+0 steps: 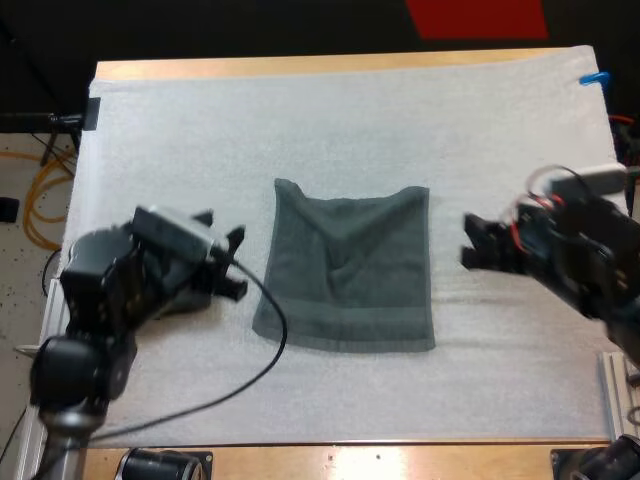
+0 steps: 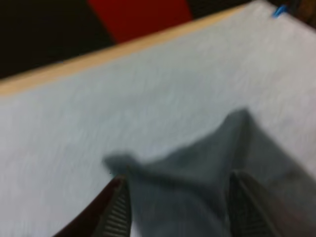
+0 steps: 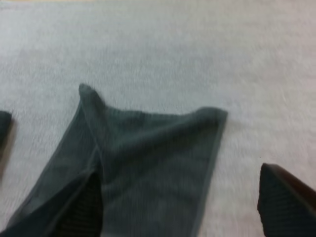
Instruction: Pick towel from pile fold and stack
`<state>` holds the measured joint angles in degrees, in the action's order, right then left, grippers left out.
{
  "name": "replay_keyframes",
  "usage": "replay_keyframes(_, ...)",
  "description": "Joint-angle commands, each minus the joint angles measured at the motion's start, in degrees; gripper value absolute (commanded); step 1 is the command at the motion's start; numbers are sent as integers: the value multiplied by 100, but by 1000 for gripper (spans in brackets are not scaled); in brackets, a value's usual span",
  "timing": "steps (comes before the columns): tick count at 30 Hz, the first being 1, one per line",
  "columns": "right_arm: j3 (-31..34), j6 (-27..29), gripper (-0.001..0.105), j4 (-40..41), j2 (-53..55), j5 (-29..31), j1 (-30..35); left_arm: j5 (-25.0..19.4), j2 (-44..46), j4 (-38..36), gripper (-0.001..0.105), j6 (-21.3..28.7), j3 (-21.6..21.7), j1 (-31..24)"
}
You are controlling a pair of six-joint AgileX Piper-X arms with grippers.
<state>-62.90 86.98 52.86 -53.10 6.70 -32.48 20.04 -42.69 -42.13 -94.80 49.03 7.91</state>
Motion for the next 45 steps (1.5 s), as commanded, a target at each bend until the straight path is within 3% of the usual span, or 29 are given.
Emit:
replay_keyframes(1,-27,-100,64,245,129,-52,20,-168,70,-530,44,19,35,-11)
replay_keyframes(6,89,-411,64,1140,643,-52,20,-431,296,-1997,44,72,35,-11)
replay_keyframes(14,1196,-872,64,1215,1081,-242,20,-448,278,-2372,44,86,-103,-11)
replay_keyframes(16,1514,-872,64,1048,1065,-477,20,-510,243,-2370,46,86,-193,-11)
replay_keyframes(20,2179,-1146,64,404,817,-872,20,-551,35,-2403,72,37,-448,-11)
replay_keyframes(30,3213,-1850,64,-1512,-511,-2048,30,-578,-608,-2365,72,34,-1066,-11)
replay_keyframes(36,3352,-1878,64,-2267,-1393,-2607,30,-373,-612,-2328,72,34,-1314,-11)
replay_keyframes(45,3352,-2255,64,-3061,-2516,-3130,30,-266,-612,-2342,72,34,-1319,-11)
